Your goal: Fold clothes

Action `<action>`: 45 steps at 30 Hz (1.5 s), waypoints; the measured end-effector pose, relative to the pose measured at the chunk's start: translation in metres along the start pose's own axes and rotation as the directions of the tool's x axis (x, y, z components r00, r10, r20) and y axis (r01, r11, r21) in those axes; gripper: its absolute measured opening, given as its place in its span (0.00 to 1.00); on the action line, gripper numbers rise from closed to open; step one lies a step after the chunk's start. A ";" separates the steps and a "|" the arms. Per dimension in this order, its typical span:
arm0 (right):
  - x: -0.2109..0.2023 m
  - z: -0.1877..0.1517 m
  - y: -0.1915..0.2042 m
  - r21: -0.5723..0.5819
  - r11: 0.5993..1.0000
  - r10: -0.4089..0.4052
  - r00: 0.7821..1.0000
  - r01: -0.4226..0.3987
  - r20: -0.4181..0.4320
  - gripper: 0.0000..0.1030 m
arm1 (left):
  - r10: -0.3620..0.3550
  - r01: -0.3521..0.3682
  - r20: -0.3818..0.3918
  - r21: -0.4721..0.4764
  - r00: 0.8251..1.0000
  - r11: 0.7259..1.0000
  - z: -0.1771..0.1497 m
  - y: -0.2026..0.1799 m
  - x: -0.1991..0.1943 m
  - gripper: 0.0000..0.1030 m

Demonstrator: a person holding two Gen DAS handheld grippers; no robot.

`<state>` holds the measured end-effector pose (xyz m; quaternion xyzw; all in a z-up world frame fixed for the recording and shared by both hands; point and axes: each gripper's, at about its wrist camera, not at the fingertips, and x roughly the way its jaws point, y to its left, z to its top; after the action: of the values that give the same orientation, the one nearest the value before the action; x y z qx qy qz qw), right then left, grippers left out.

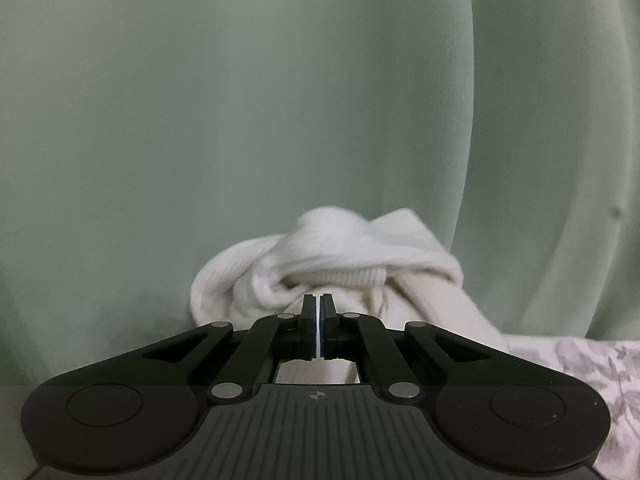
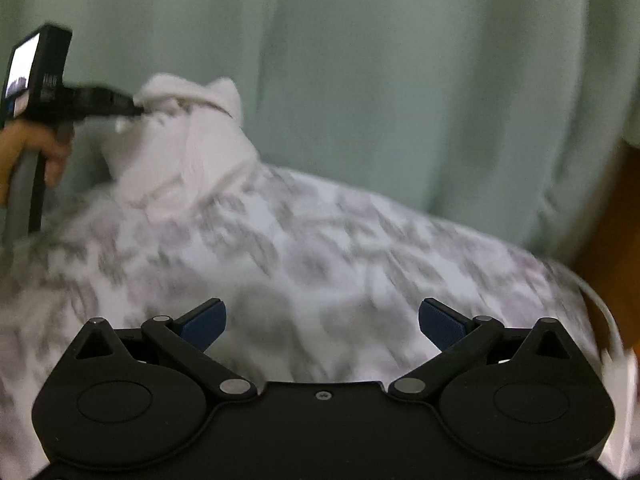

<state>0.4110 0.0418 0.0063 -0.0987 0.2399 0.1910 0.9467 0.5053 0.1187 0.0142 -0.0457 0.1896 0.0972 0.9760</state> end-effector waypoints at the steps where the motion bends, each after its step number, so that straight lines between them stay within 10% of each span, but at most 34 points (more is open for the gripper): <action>1: 0.005 0.007 0.004 -0.006 1.000 0.020 1.000 -0.020 0.016 0.99 | 0.000 0.000 -0.007 0.004 1.000 1.000 -0.001 0.002 -0.001 0.01; 25: 0.144 0.091 0.069 0.051 0.986 0.161 0.986 -0.159 -0.037 0.91 | -0.012 0.021 -0.082 0.109 0.997 0.994 -0.020 0.016 0.009 0.40; 41: 0.167 0.093 0.064 0.237 0.940 0.276 0.956 -0.246 -0.102 0.16 | -0.068 0.076 -0.090 0.084 0.994 0.994 -0.020 0.012 0.029 0.30; 45: 0.160 0.093 0.058 0.262 0.929 0.287 0.955 -0.260 -0.070 0.13 | -0.088 0.093 -0.100 0.053 0.991 0.994 -0.020 0.018 0.022 0.20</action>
<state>0.5554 0.1709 0.0025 0.0458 0.3239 0.2838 0.9014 0.5148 0.1376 -0.0132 -0.0309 0.2373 0.0451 0.9699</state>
